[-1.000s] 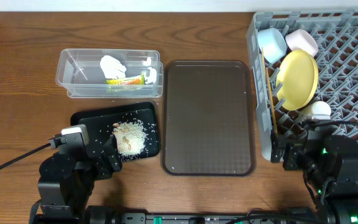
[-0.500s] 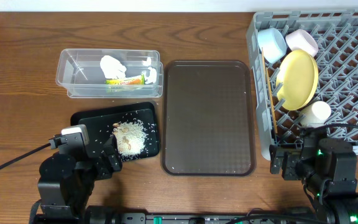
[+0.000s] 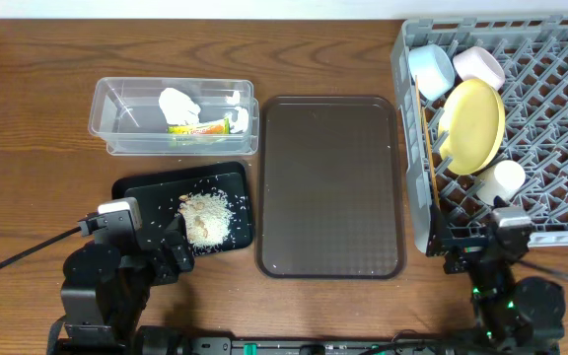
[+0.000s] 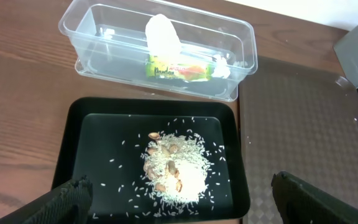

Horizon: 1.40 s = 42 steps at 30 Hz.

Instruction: Sort waste into correct bins and load items into the dishwasher rack

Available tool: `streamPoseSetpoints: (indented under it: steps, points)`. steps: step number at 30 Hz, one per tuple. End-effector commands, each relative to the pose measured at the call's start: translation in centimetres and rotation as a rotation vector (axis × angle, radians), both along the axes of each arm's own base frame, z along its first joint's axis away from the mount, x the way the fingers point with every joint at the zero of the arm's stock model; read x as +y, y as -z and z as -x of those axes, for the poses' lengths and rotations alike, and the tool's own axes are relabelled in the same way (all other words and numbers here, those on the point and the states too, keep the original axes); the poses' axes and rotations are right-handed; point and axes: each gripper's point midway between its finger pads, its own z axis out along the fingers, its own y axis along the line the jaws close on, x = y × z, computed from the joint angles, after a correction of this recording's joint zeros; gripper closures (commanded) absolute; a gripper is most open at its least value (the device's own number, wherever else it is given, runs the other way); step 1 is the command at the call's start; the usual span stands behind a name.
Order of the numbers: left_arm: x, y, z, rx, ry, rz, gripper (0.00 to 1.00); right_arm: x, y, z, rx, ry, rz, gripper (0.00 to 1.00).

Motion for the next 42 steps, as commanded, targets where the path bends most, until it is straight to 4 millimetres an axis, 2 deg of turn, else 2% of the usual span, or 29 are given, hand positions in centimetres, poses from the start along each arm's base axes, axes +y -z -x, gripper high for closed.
streamPoseSetpoints:
  steps: [1,9,13,17,42]
  points:
    - [0.1,0.1,0.0,0.001,-0.012,0.005,0.06,-0.3,0.5,-0.6,-0.089,0.010,0.028,0.01]
    - [0.1,0.1,0.0,0.001,-0.012,0.006,0.06,-1.4,1.5,-1.7,-0.236,0.057,0.057,0.01]
    - [0.1,0.1,0.0,0.002,-0.012,0.005,0.06,-1.3,3.7,-1.9,-0.219,0.050,0.071,0.01]
    - [0.1,0.1,0.0,0.001,-0.012,0.005,0.06,-0.2,6.8,-1.8,-0.092,-0.016,0.067,0.01]
    - [0.1,0.1,0.0,0.001,-0.012,0.005,0.06,-0.2,6.7,-1.8,-0.096,-0.015,0.057,0.01]
